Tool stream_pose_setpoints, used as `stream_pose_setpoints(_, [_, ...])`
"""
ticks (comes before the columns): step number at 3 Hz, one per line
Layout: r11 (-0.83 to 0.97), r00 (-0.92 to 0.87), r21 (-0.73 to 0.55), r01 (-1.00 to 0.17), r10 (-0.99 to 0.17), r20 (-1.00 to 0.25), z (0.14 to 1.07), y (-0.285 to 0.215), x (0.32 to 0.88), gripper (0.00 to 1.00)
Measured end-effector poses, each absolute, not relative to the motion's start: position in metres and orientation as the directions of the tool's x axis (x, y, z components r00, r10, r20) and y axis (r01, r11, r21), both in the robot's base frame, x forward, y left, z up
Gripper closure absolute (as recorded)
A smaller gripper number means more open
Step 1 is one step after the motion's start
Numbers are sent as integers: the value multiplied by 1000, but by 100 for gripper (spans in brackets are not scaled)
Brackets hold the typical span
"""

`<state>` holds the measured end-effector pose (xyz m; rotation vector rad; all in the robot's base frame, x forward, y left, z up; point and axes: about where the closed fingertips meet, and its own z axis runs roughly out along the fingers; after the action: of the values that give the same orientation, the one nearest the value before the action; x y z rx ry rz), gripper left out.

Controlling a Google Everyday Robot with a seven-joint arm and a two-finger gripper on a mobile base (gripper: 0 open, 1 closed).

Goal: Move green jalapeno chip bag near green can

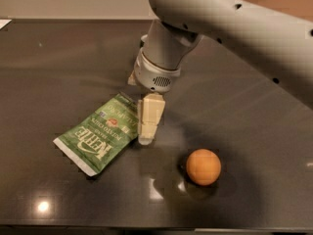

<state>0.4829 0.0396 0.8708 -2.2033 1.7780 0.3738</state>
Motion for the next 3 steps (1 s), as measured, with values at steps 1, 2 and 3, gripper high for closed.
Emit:
stream_pose_setpoints(1, [-191,193,-44,-981,-905,-379,853,51,491,0])
stream_pose_setpoints(2, [-175,172,-27,-984,-911,-376,839,55,500,0])
stream_pose_setpoints(3, [-155,148,-11,-988,-919,-366,827,54,508,0])
